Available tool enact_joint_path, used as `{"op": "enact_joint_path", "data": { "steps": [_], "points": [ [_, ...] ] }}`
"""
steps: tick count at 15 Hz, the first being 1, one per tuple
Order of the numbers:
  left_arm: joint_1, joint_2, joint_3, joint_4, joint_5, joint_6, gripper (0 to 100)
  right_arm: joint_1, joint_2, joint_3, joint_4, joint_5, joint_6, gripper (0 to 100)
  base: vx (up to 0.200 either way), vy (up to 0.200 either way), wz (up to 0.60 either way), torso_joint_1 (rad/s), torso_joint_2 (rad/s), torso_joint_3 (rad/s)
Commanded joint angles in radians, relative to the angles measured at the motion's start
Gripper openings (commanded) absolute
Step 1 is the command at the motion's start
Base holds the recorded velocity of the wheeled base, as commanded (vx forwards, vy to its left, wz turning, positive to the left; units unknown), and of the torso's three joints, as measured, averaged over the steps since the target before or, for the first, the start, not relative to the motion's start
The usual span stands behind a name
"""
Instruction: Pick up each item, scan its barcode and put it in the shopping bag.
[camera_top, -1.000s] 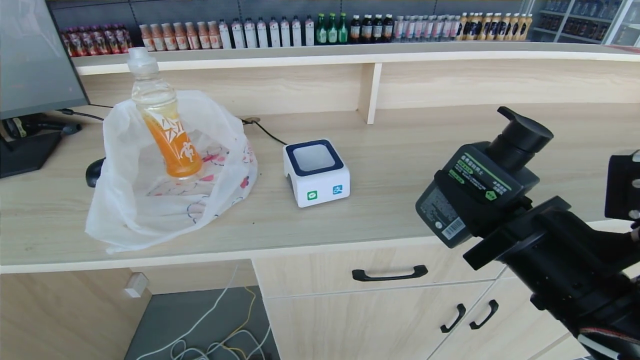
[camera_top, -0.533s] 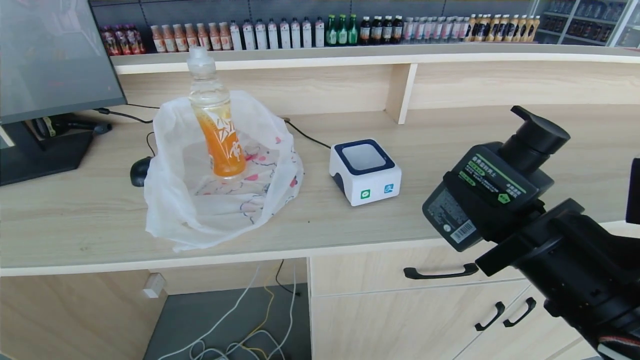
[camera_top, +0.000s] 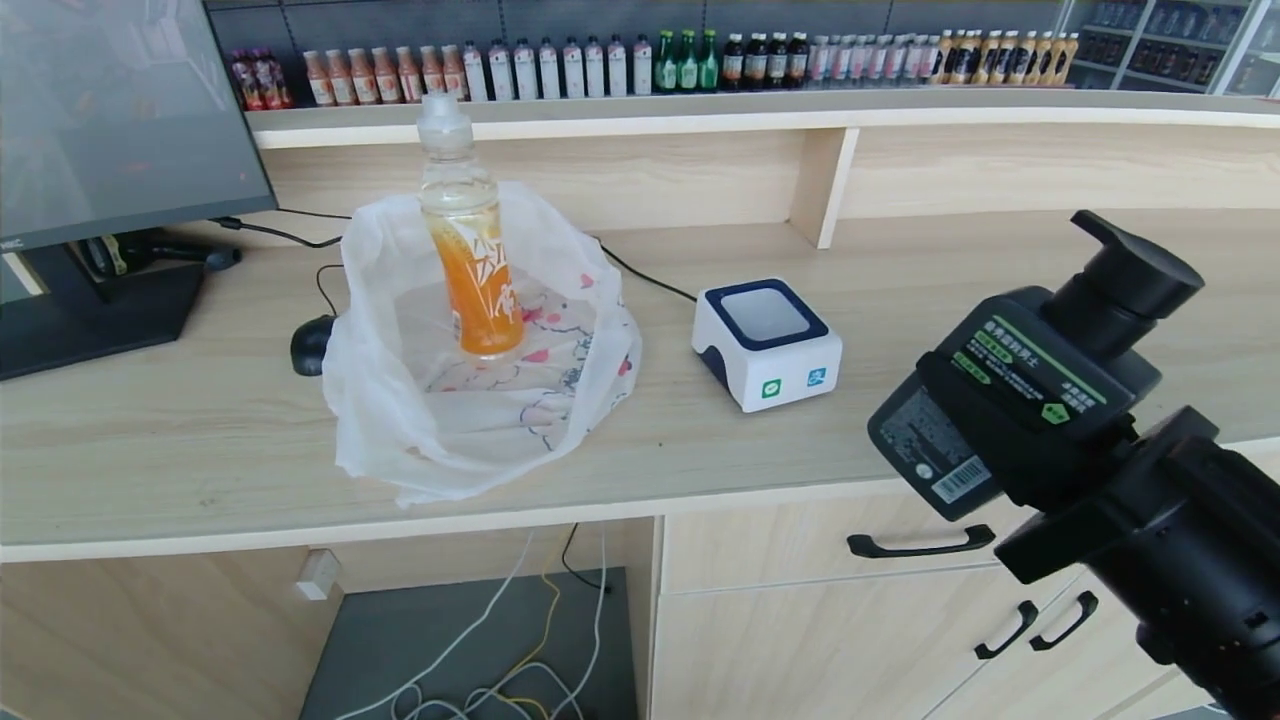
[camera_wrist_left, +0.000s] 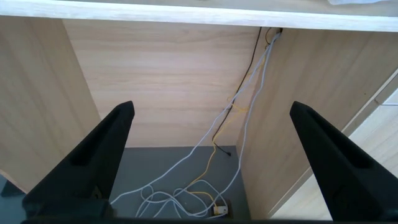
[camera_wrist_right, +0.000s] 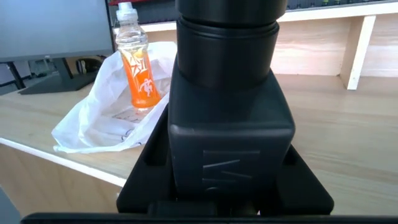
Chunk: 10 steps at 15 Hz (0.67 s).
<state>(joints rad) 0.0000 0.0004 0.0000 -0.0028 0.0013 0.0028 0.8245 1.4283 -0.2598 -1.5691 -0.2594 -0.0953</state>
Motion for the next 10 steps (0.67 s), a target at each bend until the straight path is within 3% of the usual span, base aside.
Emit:
{"op": "enact_joint_path", "data": {
  "steps": [1, 3, 5, 10],
  "points": [
    [0.000, 0.000, 0.000, 0.000, 0.000, 0.000, 100, 0.007, -0.046, 0.027, -0.002, 0.040, -0.029, 0, 0.000, 0.000, 0.00, 0.000, 0.00, 0.000],
    [0.000, 0.000, 0.000, 0.000, 0.000, 0.000, 100, -0.033, -0.039, 0.027, -0.002, 0.160, -0.115, 0, 0.000, 0.000, 0.00, 0.000, 0.00, 0.000],
    [0.000, 0.000, 0.000, 0.000, 0.000, 0.000, 100, -0.150, 0.046, -0.030, -0.002, 0.361, -0.274, 0, 0.000, 0.000, 0.00, 0.000, 0.00, 0.000],
    [0.000, 0.000, 0.000, 0.000, 0.000, 0.000, 100, -0.194, 0.304, -0.346, -0.002, 0.391, -0.661, 0, 0.000, 0.000, 0.00, 0.000, 0.00, 0.000]
  ]
}}
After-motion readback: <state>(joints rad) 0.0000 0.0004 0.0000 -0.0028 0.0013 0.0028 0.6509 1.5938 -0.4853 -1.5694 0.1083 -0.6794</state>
